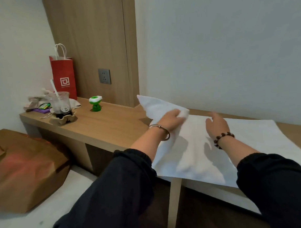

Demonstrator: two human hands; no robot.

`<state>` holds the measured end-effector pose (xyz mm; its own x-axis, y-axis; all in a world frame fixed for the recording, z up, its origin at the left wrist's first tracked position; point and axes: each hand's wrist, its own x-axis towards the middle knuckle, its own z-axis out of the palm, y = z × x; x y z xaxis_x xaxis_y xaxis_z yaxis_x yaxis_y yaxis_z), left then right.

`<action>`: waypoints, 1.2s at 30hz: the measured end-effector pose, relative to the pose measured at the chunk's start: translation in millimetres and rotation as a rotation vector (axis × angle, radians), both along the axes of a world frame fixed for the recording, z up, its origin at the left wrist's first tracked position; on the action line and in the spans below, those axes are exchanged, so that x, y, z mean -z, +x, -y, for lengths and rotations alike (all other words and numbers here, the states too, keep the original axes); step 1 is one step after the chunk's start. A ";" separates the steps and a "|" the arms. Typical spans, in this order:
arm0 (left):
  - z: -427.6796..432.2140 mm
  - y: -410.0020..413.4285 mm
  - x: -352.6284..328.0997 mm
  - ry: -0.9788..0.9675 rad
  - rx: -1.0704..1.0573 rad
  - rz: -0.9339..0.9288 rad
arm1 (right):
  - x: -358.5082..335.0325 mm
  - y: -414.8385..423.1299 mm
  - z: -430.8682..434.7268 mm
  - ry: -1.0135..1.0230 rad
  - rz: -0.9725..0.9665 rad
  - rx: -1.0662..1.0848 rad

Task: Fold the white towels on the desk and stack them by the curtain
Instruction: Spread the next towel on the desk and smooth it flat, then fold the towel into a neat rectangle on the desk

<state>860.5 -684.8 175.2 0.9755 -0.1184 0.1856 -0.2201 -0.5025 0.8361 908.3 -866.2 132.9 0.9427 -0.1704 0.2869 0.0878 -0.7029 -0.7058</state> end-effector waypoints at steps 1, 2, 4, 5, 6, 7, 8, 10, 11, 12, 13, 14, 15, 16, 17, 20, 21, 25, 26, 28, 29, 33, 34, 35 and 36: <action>20.6 -3.9 7.0 0.191 0.214 -0.094 | -4.8 -0.2 14.7 0.021 0.026 0.071; 36.5 -7.8 18.8 0.372 0.360 -0.166 | -7.6 -0.8 28.3 0.015 0.037 0.118; 53.2 -12.6 47.4 0.632 0.380 -0.228 | -7.2 -3.2 49.1 -0.037 0.031 0.152; 55.1 -14.2 61.7 0.727 0.317 -0.196 | -4.4 -4.4 55.6 -0.068 0.021 0.145; 54.7 -15.6 74.3 0.815 0.260 -0.155 | -0.8 -5.2 59.5 -0.098 0.017 0.126; 52.9 -15.9 85.7 0.879 0.222 -0.128 | 2.9 -5.3 61.0 -0.123 0.016 0.097; 50.5 -16.2 95.7 0.912 0.207 -0.100 | 6.5 -5.5 59.8 -0.148 0.016 0.064; 46.2 -16.7 108.8 0.946 0.203 -0.041 | 13.9 -3.6 51.9 -0.245 0.004 -0.031; 45.1 -17.1 112.7 0.958 0.200 -0.010 | 18.1 -1.5 46.0 -0.316 -0.024 -0.100; 43.8 -16.9 114.6 0.968 0.198 0.012 | 22.0 0.7 40.0 -0.405 -0.068 -0.174; 42.3 -16.6 115.6 0.970 0.196 0.023 | 25.8 2.2 33.6 -0.490 -0.126 -0.243; 39.9 -15.7 116.1 0.970 0.190 0.033 | 30.2 3.8 28.7 -0.567 -0.190 -0.298; 37.0 -14.3 116.8 0.964 0.185 0.044 | 34.5 5.6 25.9 -0.607 -0.242 -0.324; 34.0 -13.1 117.3 0.956 0.183 0.052 | 37.3 6.3 25.0 -0.623 -0.271 -0.325; 30.8 -11.6 117.4 0.946 0.183 0.053 | 39.0 8.4 26.1 -0.642 -0.268 -0.305; 19.8 -3.0 111.0 0.934 0.188 0.043 | 33.1 11.1 27.8 -0.787 -0.234 -0.259; 16.7 1.0 106.6 0.946 0.189 0.029 | 30.3 11.1 27.4 -0.816 -0.218 -0.247; 6.7 21.3 87.2 0.980 0.091 0.017 | 20.1 1.9 19.1 -0.838 -0.190 -0.190; 4.6 26.2 83.5 0.981 0.050 0.016 | 19.4 -2.4 15.4 -0.842 -0.191 -0.182; 2.7 34.1 78.9 0.997 -0.019 0.000 | 23.5 -11.1 6.2 -0.853 -0.143 -0.192; 3.7 37.3 77.3 1.000 -0.050 -0.014 | 26.5 -14.7 1.1 -0.876 -0.123 -0.212; 12.9 49.0 75.1 0.909 -0.136 -0.068 | 26.6 -15.5 -11.9 -0.622 -0.239 -0.275; 14.8 50.8 78.0 0.854 -0.151 -0.084 | 21.9 -15.3 -13.3 -0.537 -0.292 -0.289; 16.2 51.0 82.4 0.807 -0.164 -0.099 | 16.1 -14.9 -13.4 -0.478 -0.367 -0.322; 16.8 50.3 88.4 0.785 -0.179 -0.102 | 10.8 -14.2 -11.6 -0.385 -0.463 -0.365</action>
